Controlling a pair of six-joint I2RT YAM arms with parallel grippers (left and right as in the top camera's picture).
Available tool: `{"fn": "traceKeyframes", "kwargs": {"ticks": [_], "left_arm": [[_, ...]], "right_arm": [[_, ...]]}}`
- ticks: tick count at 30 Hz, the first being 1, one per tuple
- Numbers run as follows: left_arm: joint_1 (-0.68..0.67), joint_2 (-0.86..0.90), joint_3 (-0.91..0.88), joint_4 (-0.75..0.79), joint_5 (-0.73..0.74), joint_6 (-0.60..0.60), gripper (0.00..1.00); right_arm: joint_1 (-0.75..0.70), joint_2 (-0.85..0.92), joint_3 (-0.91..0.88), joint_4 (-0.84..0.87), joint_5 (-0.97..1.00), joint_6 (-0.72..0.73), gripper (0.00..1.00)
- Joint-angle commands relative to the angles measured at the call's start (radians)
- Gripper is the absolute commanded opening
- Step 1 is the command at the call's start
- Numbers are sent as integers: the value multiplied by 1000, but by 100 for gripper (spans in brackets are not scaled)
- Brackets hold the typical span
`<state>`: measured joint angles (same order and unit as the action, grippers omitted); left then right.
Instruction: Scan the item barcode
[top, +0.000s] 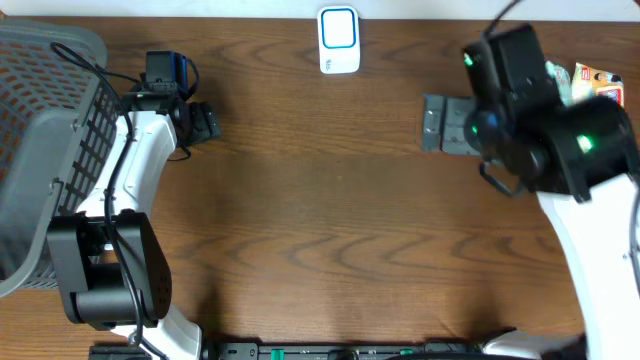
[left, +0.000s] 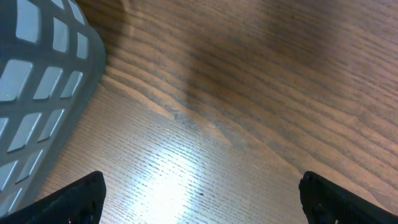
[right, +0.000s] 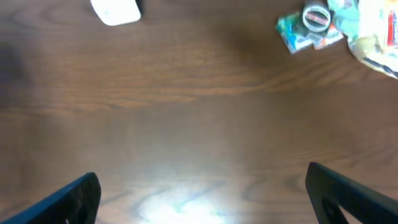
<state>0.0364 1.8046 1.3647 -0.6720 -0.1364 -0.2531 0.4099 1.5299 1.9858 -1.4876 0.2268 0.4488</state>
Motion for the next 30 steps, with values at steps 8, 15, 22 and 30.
{"fn": "traceKeyframes", "kwargs": {"ticks": [8, 15, 22, 30], "left_arm": [[0, 0, -6, -1, -5, 13, 98], [0, 0, -6, -1, -5, 13, 98], [0, 0, -6, 0, -5, 13, 98], [0, 0, -6, -1, -5, 13, 98]], "right_arm": [[4, -431, -482, 76, -21, 18, 99], [4, -485, -560, 70, -127, 18, 99], [4, -481, -560, -37, -132, 14, 99], [3, -481, -560, -57, -97, -21, 99]]}}
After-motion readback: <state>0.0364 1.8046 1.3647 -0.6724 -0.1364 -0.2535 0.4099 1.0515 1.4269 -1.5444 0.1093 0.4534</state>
